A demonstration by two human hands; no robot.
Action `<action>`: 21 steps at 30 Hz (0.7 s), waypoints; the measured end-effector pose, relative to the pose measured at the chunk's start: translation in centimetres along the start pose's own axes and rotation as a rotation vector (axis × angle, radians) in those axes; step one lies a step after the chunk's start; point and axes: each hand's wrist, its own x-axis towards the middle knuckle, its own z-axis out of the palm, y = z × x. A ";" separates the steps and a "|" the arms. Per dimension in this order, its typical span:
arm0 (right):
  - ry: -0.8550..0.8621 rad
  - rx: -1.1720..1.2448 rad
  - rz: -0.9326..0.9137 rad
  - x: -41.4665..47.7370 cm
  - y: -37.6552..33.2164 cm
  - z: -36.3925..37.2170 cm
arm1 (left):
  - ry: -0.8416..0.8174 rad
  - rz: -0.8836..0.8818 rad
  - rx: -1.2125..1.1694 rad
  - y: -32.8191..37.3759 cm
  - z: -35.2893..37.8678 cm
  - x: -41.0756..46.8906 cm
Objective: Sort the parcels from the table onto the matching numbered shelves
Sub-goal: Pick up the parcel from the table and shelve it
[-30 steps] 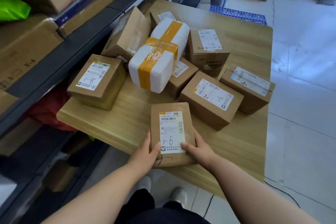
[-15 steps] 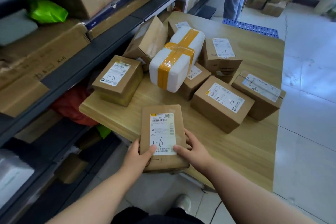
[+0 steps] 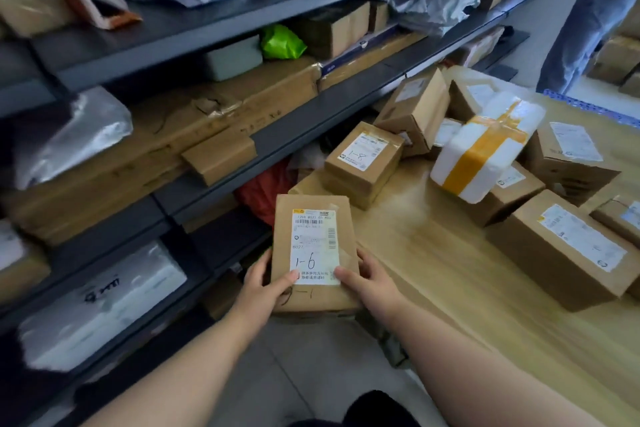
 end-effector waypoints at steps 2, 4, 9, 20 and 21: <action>-0.064 -0.041 0.002 1.0 -0.9 2.9 | 0.073 0.004 -0.049 -0.4 -2.7 -0.3; -0.127 -0.093 0.018 1.9 -2.1 5.5 | 0.142 0.016 -0.104 -0.5 -4.9 -0.9; -0.357 -0.169 0.014 4.4 -3.9 10.3 | 0.314 0.002 -0.283 -0.8 -8.2 -2.5; -0.933 -0.433 0.073 5.1 -5.8 16.8 | 0.744 -0.055 -0.600 -4.2 -10.3 -8.8; -0.968 -0.461 0.070 5.0 -6.0 17.5 | 0.778 -0.054 -0.640 -4.4 -10.2 -9.7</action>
